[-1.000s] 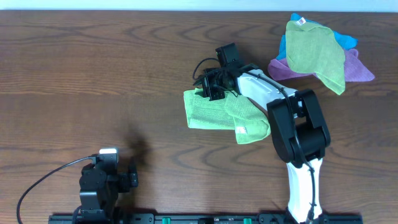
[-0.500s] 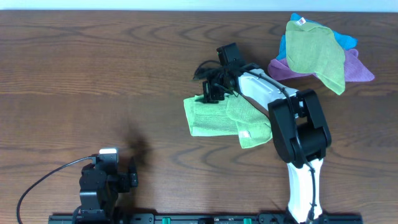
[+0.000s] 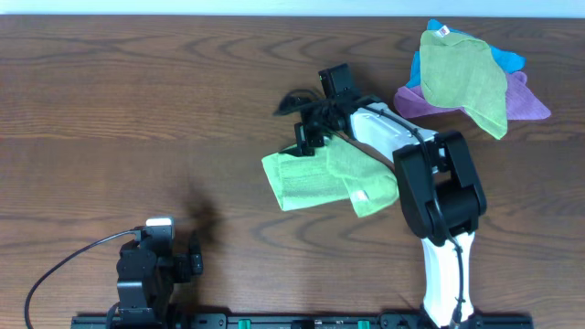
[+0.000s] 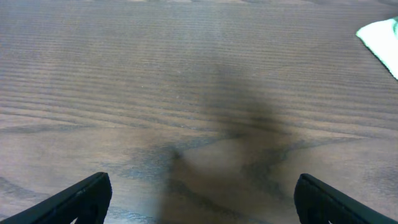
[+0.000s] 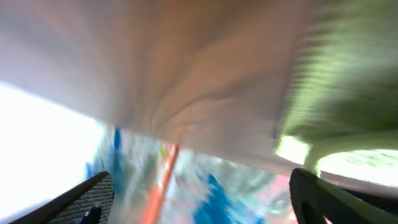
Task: Fold the cloth
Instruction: 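Release the cloth and raise the right gripper above it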
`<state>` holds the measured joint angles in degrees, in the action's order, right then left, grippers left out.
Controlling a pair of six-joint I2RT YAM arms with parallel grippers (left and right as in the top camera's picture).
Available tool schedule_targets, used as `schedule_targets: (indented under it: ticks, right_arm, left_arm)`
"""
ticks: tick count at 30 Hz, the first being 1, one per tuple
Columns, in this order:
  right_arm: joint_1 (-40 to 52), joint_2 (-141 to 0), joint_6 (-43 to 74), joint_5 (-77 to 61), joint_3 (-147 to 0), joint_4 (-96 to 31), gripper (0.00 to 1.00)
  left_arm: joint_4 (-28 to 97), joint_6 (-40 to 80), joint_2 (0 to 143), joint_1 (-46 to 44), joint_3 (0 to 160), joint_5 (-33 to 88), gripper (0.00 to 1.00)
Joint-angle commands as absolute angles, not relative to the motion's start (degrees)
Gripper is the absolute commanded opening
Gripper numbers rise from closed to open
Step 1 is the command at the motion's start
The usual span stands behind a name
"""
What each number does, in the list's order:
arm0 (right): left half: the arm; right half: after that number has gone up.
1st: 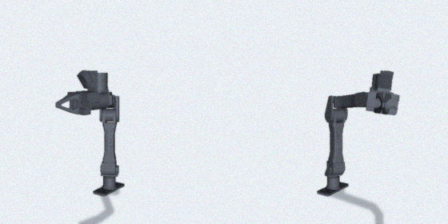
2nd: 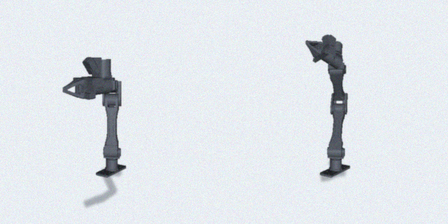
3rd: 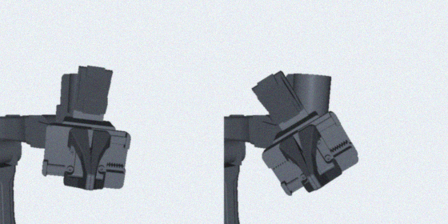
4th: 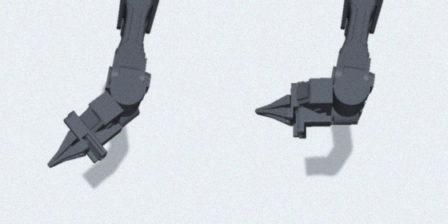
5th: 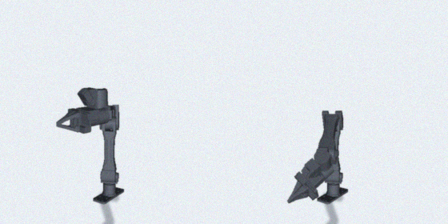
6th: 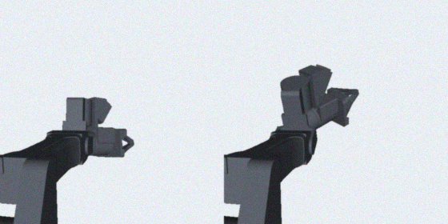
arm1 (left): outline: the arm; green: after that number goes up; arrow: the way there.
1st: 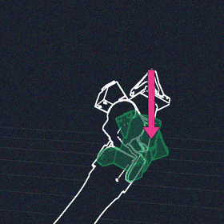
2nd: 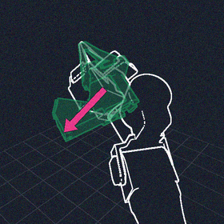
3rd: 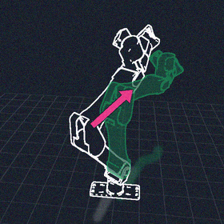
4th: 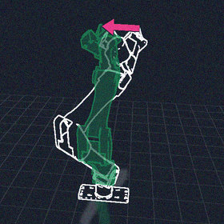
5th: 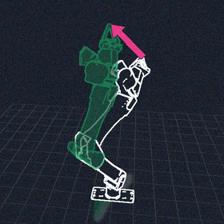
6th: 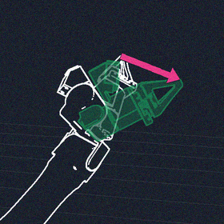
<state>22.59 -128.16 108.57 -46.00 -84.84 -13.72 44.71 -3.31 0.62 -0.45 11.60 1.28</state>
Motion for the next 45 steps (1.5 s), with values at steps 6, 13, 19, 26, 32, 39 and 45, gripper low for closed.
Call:
schedule_targets:
  ticks: [6,13,19,26,32,39,45]
  right_arm:
    - [22.37,-130.43,75.79,-71.24,-83.68,12.82,0.99]
    - [23.77,-130.04,60.25,-89.43,-83.44,19.4,0.99]
    - [26.48,-130.06,59.77,-89.43,-83.46,30.35,0.99]
    - [31.38,-129.97,74.85,-88.55,-83.48,51.77,0.99]
    - [31.42,-129.97,79.53,-87.11,-83.53,51.27,0.99]
    - [30.79,-129.97,98.76,-81.19,-83.5,49.21,0.99]
    - [32.75,-129.97,98.5,-76.71,-83.5,30.68,0.99]
  left_arm:
    - [46.5,-4.27,0.25,-0.58,10.33,1.48,0.95]
    - [46.5,-4.27,0.25,-0.58,10.33,1.48,0.95]
    - [46.5,-4.27,0.25,-0.58,10.33,1.48,0.95]
    - [46.5,-4.27,0.25,-0.58,10.33,1.48,0.95]
    - [46.5,-4.27,0.25,-0.58,10.33,1.48,0.95]
    - [46.5,-4.27,0.25,-0.58,10.33,1.48,0.95]
    - [46.5,-4.27,0.25,-0.58,10.33,1.48,0.95]
